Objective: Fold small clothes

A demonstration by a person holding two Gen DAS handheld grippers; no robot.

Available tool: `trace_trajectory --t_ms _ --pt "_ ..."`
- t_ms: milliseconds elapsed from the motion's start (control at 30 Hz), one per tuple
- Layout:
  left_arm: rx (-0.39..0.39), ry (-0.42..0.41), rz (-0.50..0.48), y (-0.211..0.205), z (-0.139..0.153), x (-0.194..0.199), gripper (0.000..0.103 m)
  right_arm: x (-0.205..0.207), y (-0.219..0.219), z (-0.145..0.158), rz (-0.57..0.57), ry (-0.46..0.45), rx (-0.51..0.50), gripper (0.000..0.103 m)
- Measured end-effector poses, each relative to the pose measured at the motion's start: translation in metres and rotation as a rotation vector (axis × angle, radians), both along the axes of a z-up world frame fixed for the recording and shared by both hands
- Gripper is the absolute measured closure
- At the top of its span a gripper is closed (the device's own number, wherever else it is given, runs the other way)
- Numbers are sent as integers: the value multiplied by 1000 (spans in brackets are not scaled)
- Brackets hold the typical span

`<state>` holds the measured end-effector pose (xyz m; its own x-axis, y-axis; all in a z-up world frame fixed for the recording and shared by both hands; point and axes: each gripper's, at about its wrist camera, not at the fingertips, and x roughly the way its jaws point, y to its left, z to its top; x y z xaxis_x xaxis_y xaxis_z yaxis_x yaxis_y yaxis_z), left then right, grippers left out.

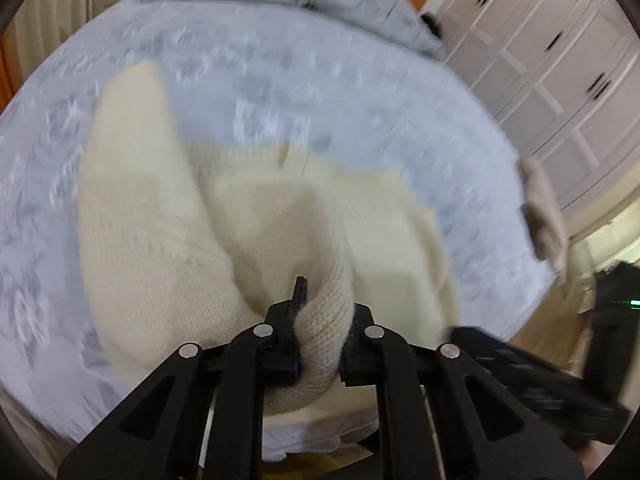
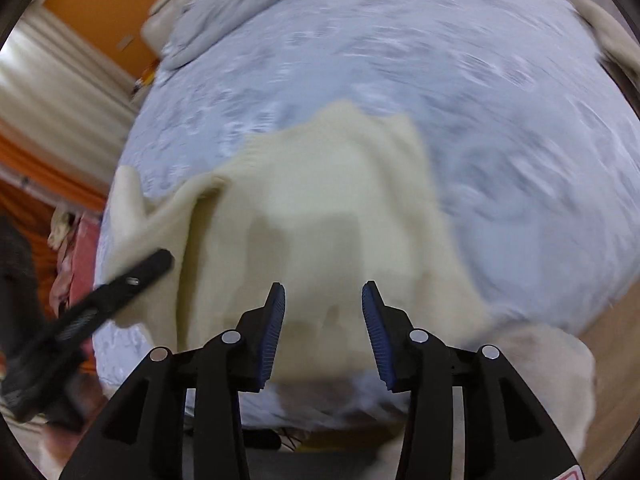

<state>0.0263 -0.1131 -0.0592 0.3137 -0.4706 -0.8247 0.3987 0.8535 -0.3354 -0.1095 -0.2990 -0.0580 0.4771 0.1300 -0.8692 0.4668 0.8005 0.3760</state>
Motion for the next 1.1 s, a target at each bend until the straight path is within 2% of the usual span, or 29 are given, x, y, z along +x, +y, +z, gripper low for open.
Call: trace_trajectory --t_ms 67,167,233,333,433,567,667,800,867,967,1000,1067,1100 --pt "16 -8 -7 0 -6 -13 91 -21 -11 -4 -23 -6 4 61" --pt "39 -46 -23 5 3 -22 92 -30 -13 -13 -33 -17 49 59" --pt "6 -55 23 27 15 -22 91 -23 -6 -17 -4 -28 77 60" --pt "-80 -43 133 77 36 -8 92 -9 12 -9 59 -49 23 56" --pt "-121 -54 211 118 56 2 92 -4 22 -10 98 -76 6 53" --pt "-149 -49 223 125 71 10 93 -10 12 -21 46 -74 85 53" --pt "-146 -49 156 85 74 5 93 -21 0 -14 -10 -119 132 53" --pt "-146 -49 -14 0 76 -16 93 -46 -28 7 -63 -158 99 53" --pt "-121 -53 -127 -50 70 -34 93 -61 -42 13 -97 -165 90 53" --pt "-15 17 -248 -113 28 -57 92 -79 -65 17 -143 -157 62 51" --pt "37 40 -253 -124 13 -64 91 -84 -72 16 -156 -148 53 51" --pt "64 40 -243 -124 4 -76 82 -90 -81 17 -170 -140 48 51" --pt "21 14 -246 -114 9 -87 70 -94 -83 20 -169 -147 48 47"
